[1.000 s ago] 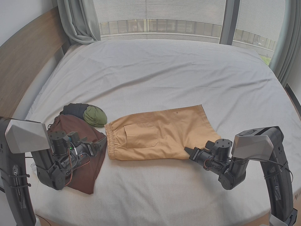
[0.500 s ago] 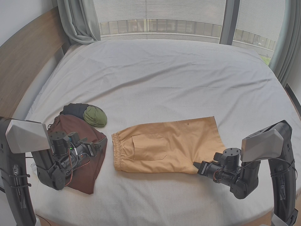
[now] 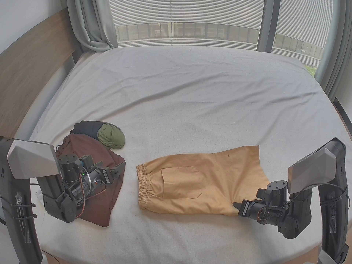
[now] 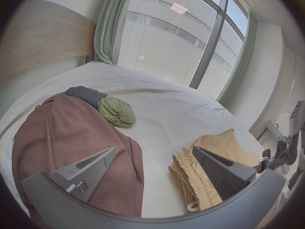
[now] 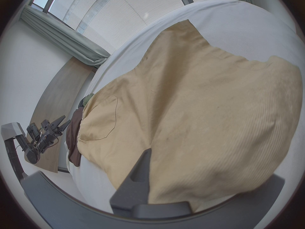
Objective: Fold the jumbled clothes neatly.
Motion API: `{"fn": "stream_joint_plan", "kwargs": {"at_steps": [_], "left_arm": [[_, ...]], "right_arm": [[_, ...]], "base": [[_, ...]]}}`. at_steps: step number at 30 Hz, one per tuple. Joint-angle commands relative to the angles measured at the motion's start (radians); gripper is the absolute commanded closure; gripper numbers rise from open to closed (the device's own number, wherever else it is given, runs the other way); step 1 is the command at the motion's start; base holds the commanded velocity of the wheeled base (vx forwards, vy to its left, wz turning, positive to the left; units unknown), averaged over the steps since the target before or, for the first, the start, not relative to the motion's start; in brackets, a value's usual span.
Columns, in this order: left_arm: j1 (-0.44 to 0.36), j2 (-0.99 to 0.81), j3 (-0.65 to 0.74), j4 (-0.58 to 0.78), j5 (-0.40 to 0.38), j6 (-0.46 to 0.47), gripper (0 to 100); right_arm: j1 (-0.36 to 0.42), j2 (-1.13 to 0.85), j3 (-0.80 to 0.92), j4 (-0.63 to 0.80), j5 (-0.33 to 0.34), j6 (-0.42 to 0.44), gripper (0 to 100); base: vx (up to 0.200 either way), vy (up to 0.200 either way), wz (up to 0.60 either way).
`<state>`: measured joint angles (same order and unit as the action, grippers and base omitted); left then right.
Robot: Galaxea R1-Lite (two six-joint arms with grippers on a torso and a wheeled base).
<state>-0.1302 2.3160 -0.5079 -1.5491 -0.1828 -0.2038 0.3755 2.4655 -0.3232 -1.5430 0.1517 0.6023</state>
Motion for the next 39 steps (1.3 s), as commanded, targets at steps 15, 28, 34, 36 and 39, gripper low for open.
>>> {"fn": "stream_joint_plan", "kwargs": {"at_steps": [15,28,34,36,39], "left_arm": [[-0.035,-0.009,0.019,-0.002,-0.046,-0.062,0],[-0.086,-0.032,0.022,-0.002,-0.047,-0.216,0],[-0.111,-0.026,0.032,-0.002,-0.049,-0.241,0],[-0.123,-0.026,0.032,-0.002,-0.047,-0.266,0],[-0.144,-0.026,0.032,-0.002,-0.044,-0.307,0]], "right_arm": [[0.011,-0.005,0.024,0.001,-0.032,-0.001,0],[0.121,-0.189,0.271,0.001,0.039,-0.004,0],[0.149,-0.346,0.28,0.003,0.058,-0.001,0],[0.146,-0.361,0.262,0.003,0.077,-0.001,0],[0.138,-0.356,0.228,0.003,0.086,0.004,0]], "base": [[0.0,0.0,0.0],[0.0,0.0,0.0],[0.0,0.0,0.0],[0.0,0.0,0.0],[0.0,0.0,0.0]]}}
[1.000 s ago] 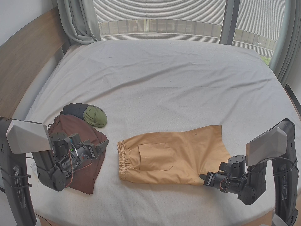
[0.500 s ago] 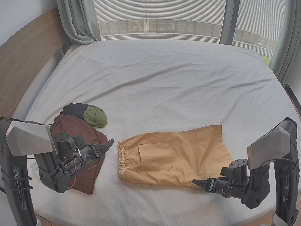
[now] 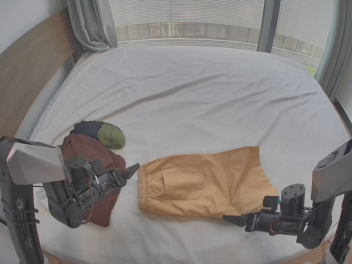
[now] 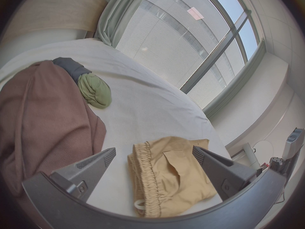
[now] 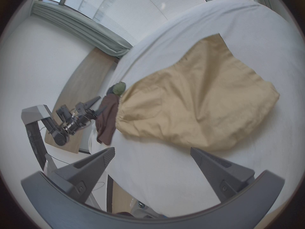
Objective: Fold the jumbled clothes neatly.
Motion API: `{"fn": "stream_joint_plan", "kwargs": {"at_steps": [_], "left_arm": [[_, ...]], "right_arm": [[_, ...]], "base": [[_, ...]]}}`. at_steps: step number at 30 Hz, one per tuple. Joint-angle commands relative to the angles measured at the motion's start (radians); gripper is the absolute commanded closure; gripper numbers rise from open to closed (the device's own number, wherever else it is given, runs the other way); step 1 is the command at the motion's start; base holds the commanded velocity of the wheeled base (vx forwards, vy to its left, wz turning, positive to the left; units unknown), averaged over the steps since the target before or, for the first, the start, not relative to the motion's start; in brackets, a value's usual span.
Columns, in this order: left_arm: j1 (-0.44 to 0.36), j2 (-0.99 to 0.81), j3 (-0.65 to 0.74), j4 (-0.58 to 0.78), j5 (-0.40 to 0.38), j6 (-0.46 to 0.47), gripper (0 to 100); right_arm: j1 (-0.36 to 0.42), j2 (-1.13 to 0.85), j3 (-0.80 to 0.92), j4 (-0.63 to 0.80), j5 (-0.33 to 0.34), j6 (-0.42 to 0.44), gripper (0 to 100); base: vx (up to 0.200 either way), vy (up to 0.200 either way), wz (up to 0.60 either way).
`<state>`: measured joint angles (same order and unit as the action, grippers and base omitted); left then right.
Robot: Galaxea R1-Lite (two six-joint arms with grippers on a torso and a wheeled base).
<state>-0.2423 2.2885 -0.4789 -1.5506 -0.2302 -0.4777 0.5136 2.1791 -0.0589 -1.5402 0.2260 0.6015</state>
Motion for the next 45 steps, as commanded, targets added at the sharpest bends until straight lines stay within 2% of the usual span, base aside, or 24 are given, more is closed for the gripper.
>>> {"fn": "stream_joint_plan", "kwargs": {"at_steps": [1,6,20,26,45], "left_arm": [[-0.032,0.002,0.003,0.0,0.003,-0.033,0],[-0.052,0.011,0.008,0.0,0.006,-0.09,0],[-0.051,0.132,-0.003,0.0,0.005,-0.099,0],[-0.068,0.187,-0.026,0.0,0.003,-0.147,0],[-0.109,0.289,-0.125,0.0,0.014,-0.179,0]], "right_arm": [[0.0,-0.07,-0.036,0.0,0.012,0.004,0],[-0.014,-0.061,-0.09,-0.001,0.029,0.049,0],[-0.107,-0.061,-0.093,-0.001,0.07,0.046,0],[-0.118,-0.061,-0.094,-0.001,0.072,0.046,0],[-0.118,-0.039,-0.099,-0.001,0.075,0.046,0]], "base": [[0.0,0.0,0.0],[0.0,0.0,0.0],[0.0,0.0,0.0],[0.0,0.0,0.0],[0.0,0.0,0.0]]}}
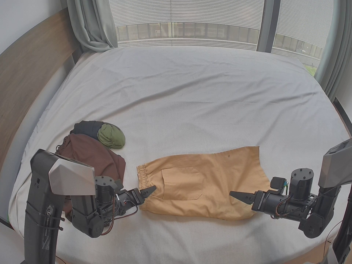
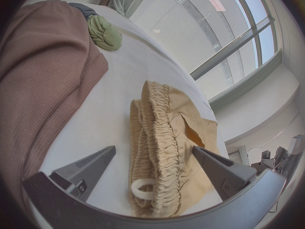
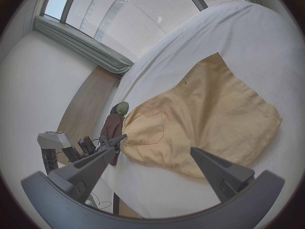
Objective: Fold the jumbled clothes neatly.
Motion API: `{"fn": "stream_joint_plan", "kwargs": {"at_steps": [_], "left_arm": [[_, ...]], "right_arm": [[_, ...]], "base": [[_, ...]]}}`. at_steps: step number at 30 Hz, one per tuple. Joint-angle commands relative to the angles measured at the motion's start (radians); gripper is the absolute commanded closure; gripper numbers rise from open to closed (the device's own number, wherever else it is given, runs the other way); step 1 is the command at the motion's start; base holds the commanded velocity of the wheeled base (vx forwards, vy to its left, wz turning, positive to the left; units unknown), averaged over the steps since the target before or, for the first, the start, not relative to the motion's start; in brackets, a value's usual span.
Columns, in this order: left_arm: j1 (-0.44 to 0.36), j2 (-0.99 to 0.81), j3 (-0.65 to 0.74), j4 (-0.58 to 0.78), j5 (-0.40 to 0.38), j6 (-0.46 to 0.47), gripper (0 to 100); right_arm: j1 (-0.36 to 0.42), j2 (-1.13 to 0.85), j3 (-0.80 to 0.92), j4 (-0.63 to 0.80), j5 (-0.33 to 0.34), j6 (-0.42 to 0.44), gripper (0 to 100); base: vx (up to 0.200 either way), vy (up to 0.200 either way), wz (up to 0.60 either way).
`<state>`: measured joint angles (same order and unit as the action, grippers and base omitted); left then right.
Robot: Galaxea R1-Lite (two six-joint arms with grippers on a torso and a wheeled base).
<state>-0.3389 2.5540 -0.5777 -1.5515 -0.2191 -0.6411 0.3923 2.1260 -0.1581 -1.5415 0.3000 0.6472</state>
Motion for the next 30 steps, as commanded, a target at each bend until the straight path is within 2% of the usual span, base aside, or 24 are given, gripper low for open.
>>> {"fn": "stream_joint_plan", "kwargs": {"at_steps": [1,5,15,27,28,30], "left_arm": [[-0.015,0.023,-0.034,0.001,0.004,-0.026,0],[-0.032,0.023,-0.054,0.001,0.009,-0.086,0],[-0.066,0.02,-0.094,0.001,0.044,-0.14,0],[-0.066,0.023,-0.106,0.001,0.057,-0.154,0],[-0.066,0.023,-0.106,0.001,0.057,-0.154,100],[-0.066,0.023,-0.106,0.001,0.058,-0.154,100]], "right_arm": [[0.003,0.015,0.0,0.0,0.001,0.0,0],[0.002,0.019,-0.001,0.0,0.001,0.0,0],[0.003,0.019,-0.005,0.0,0.001,0.0,0],[0.002,0.02,-0.008,0.0,0.001,0.0,0],[0.002,0.02,-0.008,0.0,0.001,0.0,0],[0.002,0.02,-0.008,0.0,0.001,0.0,0]], "base": [[0.0,0.0,0.0],[0.0,0.0,0.0],[0.0,0.0,0.0],[0.0,0.0,0.0],[0.0,0.0,0.0],[0.0,0.0,0.0]]}}
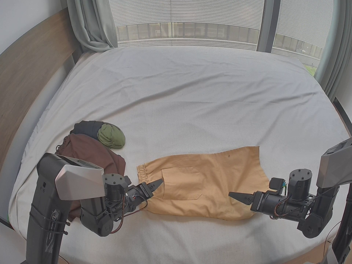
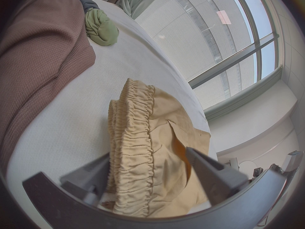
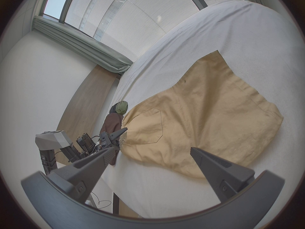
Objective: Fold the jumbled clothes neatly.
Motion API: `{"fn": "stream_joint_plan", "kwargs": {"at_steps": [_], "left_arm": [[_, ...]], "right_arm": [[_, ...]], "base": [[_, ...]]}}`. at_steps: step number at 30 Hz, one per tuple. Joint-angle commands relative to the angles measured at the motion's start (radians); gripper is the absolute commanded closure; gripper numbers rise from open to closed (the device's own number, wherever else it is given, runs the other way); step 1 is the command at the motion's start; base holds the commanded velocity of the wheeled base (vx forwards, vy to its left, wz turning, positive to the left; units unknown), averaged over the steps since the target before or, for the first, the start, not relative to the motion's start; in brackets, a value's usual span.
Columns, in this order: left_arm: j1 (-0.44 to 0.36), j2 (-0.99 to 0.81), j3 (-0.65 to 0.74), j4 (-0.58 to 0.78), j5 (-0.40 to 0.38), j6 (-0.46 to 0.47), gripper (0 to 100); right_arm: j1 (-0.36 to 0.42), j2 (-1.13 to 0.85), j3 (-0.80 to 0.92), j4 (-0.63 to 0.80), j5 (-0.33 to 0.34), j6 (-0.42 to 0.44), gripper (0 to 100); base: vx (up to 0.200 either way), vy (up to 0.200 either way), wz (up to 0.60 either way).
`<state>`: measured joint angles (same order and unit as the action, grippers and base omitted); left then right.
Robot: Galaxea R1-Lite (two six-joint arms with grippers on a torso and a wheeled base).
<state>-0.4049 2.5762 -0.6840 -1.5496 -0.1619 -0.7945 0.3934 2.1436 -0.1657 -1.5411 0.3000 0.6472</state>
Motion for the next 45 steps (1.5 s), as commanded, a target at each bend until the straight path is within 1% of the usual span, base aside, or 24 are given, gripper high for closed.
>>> {"fn": "stream_joint_plan", "kwargs": {"at_steps": [1,10,14,17,24,27,32,36,41,45], "left_arm": [[0.0,0.001,-0.002,-0.001,0.001,0.0,100],[0.014,-0.004,0.023,-0.003,0.002,-0.014,100],[0.037,-0.014,0.024,-0.004,0.035,-0.034,100],[0.041,-0.03,0.031,-0.004,0.036,-0.037,100],[0.041,-0.062,0.037,-0.004,0.039,-0.037,100],[0.041,-0.09,0.054,-0.004,0.039,-0.037,100],[0.041,-0.188,0.1,-0.004,0.028,-0.037,100],[0.046,-0.2,0.101,-0.004,0.032,-0.031,100],[0.067,-0.223,0.12,-0.003,0.033,-0.003,100],[0.087,-0.24,0.126,-0.001,0.035,-0.003,100]], "right_arm": [[0.001,0.002,0.0,-0.001,0.001,0.0,0],[0.005,0.012,0.002,-0.001,0.001,0.002,0],[0.007,0.013,0.002,-0.001,0.001,0.002,0],[0.007,0.013,0.0,-0.001,0.001,0.002,0],[0.007,0.013,0.0,-0.001,0.001,0.002,0],[0.007,0.013,0.002,-0.001,0.001,0.002,0],[0.005,0.01,0.0,-0.001,0.001,0.002,0],[0.005,0.012,0.0,-0.001,0.001,0.002,0],[0.001,0.012,-0.001,-0.001,0.001,0.002,0],[-0.002,0.013,-0.005,-0.001,0.001,0.002,0]], "base": [[0.0,0.0,0.0],[0.0,0.0,0.0],[0.0,0.0,0.0],[0.0,0.0,0.0],[0.0,0.0,0.0],[0.0,0.0,0.0],[0.0,0.0,0.0],[0.0,0.0,0.0],[0.0,0.0,0.0],[0.0,0.0,0.0]]}}
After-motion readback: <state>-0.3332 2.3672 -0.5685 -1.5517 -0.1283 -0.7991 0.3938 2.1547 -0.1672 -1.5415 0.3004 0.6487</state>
